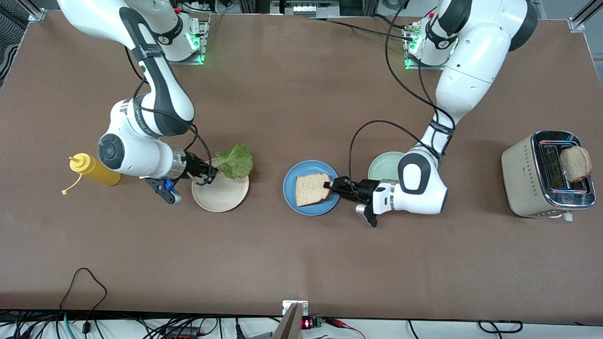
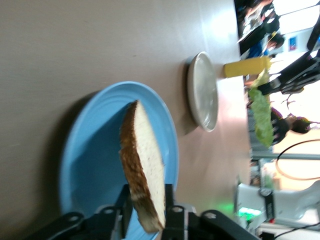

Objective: Make sandwich in blue plate with both arms
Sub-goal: 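Drop the lettuce onto the bread with the right gripper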

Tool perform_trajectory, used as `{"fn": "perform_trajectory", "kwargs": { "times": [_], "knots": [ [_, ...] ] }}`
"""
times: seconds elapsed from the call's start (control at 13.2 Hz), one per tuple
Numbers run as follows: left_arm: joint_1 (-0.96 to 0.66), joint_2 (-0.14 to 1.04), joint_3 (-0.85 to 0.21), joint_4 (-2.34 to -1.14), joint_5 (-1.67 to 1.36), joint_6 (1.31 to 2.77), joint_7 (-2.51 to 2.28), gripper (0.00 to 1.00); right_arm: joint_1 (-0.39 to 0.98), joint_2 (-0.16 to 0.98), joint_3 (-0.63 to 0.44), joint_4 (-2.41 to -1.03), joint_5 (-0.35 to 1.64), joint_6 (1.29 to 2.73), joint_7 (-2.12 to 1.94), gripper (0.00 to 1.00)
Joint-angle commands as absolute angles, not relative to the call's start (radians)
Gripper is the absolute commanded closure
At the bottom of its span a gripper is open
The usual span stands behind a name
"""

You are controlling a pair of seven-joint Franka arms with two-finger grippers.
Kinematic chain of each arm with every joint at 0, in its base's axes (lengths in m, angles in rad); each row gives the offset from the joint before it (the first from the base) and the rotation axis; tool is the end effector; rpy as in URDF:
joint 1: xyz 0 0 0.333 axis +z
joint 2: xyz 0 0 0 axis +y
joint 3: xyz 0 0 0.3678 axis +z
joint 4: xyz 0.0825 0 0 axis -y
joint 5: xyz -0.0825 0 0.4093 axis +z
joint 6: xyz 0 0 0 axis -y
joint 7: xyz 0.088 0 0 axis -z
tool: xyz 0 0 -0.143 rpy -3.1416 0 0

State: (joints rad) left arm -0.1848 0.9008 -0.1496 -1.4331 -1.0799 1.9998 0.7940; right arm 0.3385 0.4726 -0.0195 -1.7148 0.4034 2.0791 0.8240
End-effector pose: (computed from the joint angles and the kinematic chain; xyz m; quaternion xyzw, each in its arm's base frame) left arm 0.7060 -0.3090 0.1603 0.8472 -0.1791 -0.0305 0.4993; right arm 0.6526 0.2508 0.3070 -0.9216 0.3473 0.1336 0.1103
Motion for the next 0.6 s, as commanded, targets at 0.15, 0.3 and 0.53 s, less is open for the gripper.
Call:
{"fn": "perform_trajectory", "kwargs": {
  "times": [0.15, 0.3, 0.53],
  "knots": [
    [-0.112, 0.766, -0.141, -1.466, -0.757, 1.873, 0.712, 0.0, 0.432, 0.558, -0.025, -1.658, 0.57, 2.215, 0.986, 1.0],
    [-0.11, 0.709, -0.141, -1.46, -0.598, 1.83, 0.626, 0.0, 0.477, 0.59, -0.025, -1.64, 0.705, 2.273, 1.029, 1.0],
    [-0.11, 0.62, -0.141, -1.454, -0.312, 1.76, 0.47, 0.0, 0.544, 0.643, -0.025, -1.629, 0.784, 2.414, 1.089, 1.0]
  ]
}}
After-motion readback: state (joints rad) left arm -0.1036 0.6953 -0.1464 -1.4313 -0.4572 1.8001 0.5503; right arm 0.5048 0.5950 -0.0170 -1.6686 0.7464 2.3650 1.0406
